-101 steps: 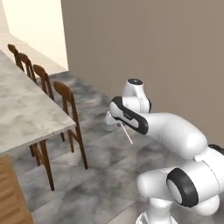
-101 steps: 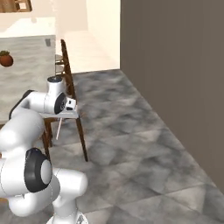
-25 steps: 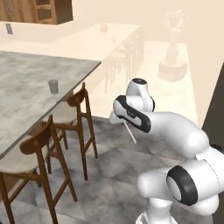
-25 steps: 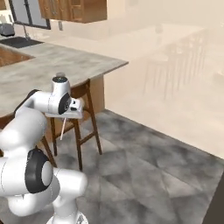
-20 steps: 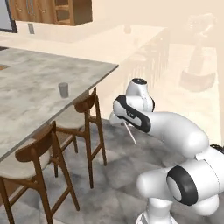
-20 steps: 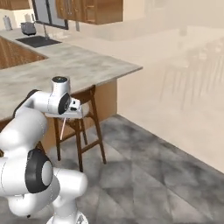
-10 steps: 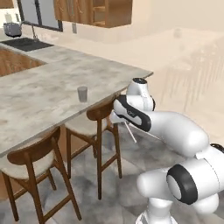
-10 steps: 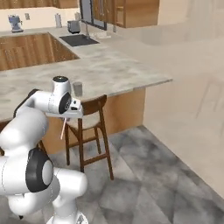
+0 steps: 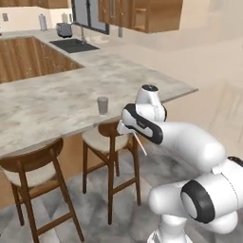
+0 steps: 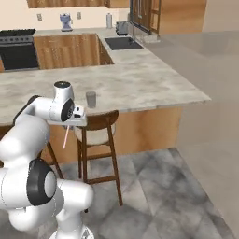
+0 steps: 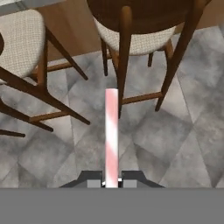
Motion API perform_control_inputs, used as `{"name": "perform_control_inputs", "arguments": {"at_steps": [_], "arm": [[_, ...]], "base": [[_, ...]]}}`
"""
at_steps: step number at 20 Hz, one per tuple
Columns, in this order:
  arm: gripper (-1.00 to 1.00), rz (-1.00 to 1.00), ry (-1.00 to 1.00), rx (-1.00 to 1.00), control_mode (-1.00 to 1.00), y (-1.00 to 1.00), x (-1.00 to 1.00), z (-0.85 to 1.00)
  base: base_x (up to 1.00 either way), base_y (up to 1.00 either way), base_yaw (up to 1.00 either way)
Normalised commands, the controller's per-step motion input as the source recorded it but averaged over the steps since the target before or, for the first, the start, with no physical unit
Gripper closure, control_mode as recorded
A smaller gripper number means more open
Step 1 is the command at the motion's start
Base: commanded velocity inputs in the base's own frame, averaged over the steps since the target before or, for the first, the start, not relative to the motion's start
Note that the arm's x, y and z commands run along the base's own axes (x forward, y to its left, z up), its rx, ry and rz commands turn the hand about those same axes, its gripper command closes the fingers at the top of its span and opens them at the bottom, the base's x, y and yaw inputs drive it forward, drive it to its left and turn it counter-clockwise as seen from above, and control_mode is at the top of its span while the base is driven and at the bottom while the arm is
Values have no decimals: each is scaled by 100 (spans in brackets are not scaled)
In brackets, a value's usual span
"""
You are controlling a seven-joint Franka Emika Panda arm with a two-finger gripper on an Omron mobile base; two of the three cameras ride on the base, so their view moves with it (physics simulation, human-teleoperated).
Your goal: Take a straw from the drawer in front and place it inside the glass cup on the dining counter.
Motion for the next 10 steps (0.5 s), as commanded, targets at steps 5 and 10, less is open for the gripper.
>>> {"name": "perform_control_inputs", "arguments": {"at_steps": [5, 10], "arm": [[100, 0, 0, 0, 100, 0, 0, 0], [100, 0, 0, 0, 100, 0, 0, 0]], "base": [[78, -59, 35], [85, -17, 19]]}}
